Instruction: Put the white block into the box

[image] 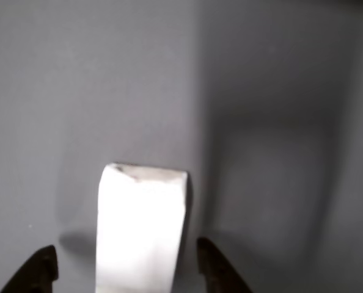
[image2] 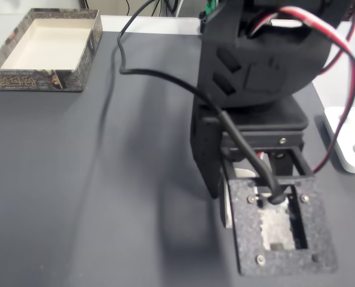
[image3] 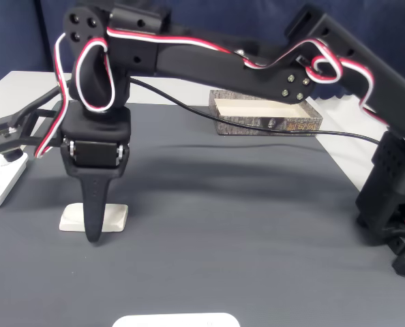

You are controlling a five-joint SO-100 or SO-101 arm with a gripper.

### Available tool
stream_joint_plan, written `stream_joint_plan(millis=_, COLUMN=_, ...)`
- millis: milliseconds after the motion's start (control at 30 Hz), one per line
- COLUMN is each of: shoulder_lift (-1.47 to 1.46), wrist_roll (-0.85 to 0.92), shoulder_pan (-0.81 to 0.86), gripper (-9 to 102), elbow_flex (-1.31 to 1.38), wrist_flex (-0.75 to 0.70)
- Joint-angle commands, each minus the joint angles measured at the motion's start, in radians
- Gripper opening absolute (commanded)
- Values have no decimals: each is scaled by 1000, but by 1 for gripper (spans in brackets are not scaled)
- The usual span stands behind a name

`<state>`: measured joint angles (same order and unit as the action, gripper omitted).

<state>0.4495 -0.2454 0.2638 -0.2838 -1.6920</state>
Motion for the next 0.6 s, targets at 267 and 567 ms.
stream_joint_plan(millis=267, shoulder_lift=5, wrist_roll=-11, shoulder_pan=-8, gripper=31, elbow_flex=77, wrist_flex=21)
stream_joint_plan(millis=567, shoulder_lift=2, wrist_roll=-12, shoulder_pan=-5, gripper=30, elbow_flex=77, wrist_flex=23)
